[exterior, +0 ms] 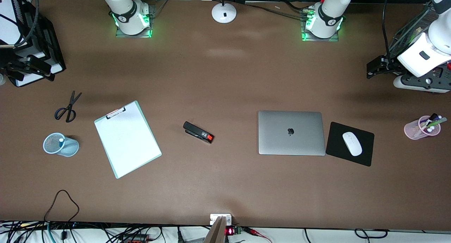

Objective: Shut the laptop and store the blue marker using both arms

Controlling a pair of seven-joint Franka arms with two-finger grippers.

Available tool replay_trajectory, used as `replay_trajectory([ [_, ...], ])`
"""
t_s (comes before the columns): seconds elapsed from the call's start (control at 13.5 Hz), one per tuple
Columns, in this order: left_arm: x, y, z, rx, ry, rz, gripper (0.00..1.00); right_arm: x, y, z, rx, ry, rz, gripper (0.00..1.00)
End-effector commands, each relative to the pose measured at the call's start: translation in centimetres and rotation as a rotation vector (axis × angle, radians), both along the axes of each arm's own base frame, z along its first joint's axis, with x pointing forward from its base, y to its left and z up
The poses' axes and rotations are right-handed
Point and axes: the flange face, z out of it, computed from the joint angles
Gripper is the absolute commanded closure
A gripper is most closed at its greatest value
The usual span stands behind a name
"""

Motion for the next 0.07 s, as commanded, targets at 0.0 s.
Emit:
replay_trajectory([
  [0.0,0.09,0.06,0.71,-0.007,0.005,0.002,0.00,-0.26,0.00,0.11,-0.002,0.004,-0.009,0.00],
])
